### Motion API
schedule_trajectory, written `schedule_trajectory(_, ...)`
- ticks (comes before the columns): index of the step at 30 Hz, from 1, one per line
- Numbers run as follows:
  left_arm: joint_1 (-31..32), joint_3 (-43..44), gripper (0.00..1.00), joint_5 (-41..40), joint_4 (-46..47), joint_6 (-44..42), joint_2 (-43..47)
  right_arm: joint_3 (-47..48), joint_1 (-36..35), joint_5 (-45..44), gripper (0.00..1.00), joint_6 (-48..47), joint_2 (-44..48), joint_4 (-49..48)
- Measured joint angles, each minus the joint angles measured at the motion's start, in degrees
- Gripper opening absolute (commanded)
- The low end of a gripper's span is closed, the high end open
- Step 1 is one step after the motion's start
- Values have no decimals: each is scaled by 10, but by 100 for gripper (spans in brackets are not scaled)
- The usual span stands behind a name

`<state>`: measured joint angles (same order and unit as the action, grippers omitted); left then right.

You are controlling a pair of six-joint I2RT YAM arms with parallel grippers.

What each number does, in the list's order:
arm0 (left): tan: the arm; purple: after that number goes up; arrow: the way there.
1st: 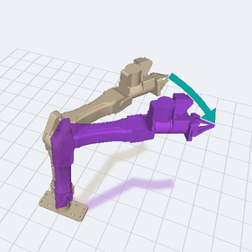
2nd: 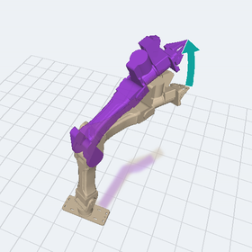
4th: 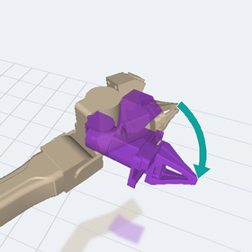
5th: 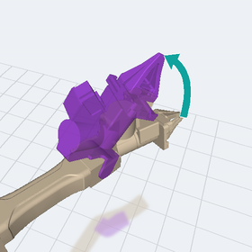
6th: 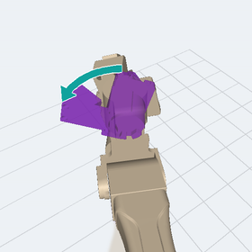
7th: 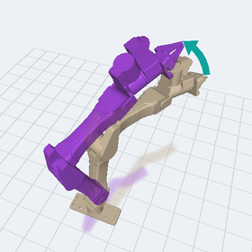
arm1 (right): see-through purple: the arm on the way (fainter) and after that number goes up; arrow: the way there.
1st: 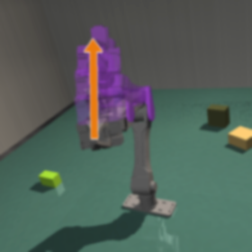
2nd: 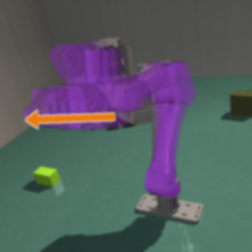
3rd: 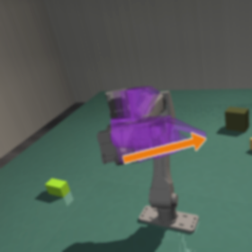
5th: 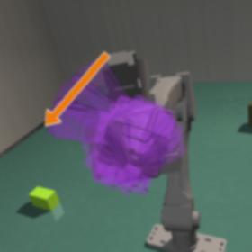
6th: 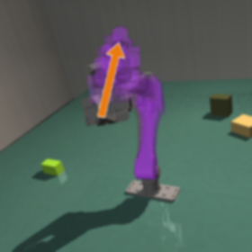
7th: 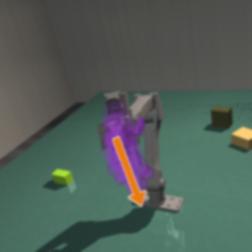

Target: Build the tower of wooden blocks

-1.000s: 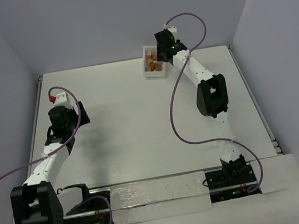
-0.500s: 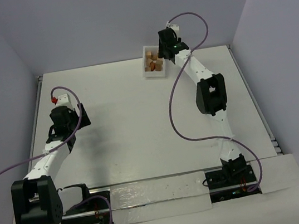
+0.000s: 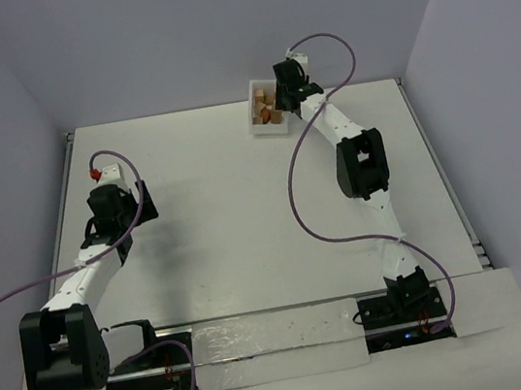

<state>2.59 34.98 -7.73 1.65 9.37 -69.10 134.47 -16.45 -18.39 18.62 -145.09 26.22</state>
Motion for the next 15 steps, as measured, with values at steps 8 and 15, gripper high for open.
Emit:
schedule_trajectory(8, 0, 1, 99, 0, -2, 0, -10, 0, 0, 4, 34, 0, -8, -6)
schedule_trajectory(15, 0, 7, 99, 0, -6, 0, -12, 0, 0, 27, 1, 1, -8, -9)
